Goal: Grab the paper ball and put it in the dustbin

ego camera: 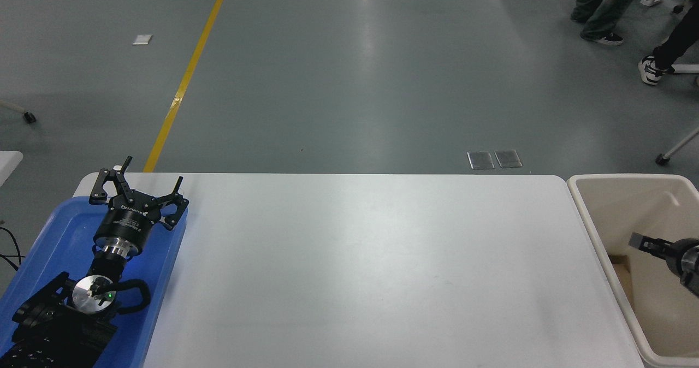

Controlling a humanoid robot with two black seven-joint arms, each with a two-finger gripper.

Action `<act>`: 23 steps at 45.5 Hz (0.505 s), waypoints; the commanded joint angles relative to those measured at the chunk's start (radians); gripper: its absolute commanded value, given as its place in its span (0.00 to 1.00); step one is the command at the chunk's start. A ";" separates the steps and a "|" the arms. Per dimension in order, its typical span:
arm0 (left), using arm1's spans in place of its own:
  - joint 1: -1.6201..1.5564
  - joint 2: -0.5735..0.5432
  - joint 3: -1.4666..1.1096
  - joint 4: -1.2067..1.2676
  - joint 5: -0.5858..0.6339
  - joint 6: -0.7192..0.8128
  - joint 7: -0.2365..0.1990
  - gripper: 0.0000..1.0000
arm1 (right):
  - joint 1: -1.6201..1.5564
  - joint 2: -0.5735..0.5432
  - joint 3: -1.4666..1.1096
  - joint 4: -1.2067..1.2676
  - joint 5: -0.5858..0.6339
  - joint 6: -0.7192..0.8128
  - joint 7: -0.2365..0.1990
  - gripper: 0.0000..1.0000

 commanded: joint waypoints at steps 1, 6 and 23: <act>0.000 0.000 0.001 0.000 0.000 0.000 0.001 0.99 | 0.299 -0.118 -0.135 0.293 -0.176 0.041 -0.002 1.00; 0.000 0.000 0.001 0.000 0.000 0.000 0.001 0.99 | 0.552 -0.123 -0.256 0.493 -0.187 0.148 -0.003 1.00; 0.000 0.001 0.001 0.000 0.000 0.000 0.001 0.99 | 1.215 0.063 -0.410 1.188 0.098 0.434 -0.005 1.00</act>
